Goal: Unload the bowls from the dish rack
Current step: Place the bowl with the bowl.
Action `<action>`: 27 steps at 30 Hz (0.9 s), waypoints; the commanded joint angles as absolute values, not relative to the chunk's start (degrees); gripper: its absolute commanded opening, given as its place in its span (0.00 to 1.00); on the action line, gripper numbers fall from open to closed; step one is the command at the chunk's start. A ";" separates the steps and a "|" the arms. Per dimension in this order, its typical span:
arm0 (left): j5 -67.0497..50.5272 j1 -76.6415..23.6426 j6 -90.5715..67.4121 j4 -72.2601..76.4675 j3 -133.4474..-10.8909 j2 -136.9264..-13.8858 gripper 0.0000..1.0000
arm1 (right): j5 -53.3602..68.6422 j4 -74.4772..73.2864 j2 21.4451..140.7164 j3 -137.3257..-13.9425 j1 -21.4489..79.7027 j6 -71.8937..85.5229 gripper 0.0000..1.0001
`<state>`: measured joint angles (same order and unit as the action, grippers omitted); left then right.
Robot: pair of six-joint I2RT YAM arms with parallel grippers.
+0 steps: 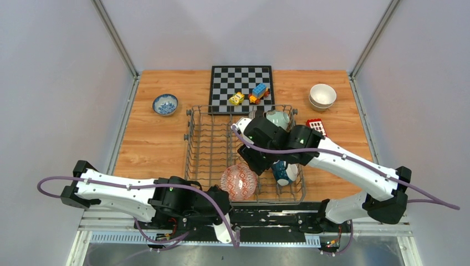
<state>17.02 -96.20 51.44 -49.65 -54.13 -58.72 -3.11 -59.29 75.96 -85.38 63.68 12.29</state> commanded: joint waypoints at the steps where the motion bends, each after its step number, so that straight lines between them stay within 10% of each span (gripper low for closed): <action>1: 15.23 -96.67 49.31 -48.08 -56.28 -58.66 0.00 | -3.64 -55.85 75.93 -82.88 65.87 15.40 0.51; 27: 15.74 -96.75 47.20 -46.78 -54.80 -56.54 0.00 | -1.10 -53.27 79.61 -77.95 67.82 19.42 0.41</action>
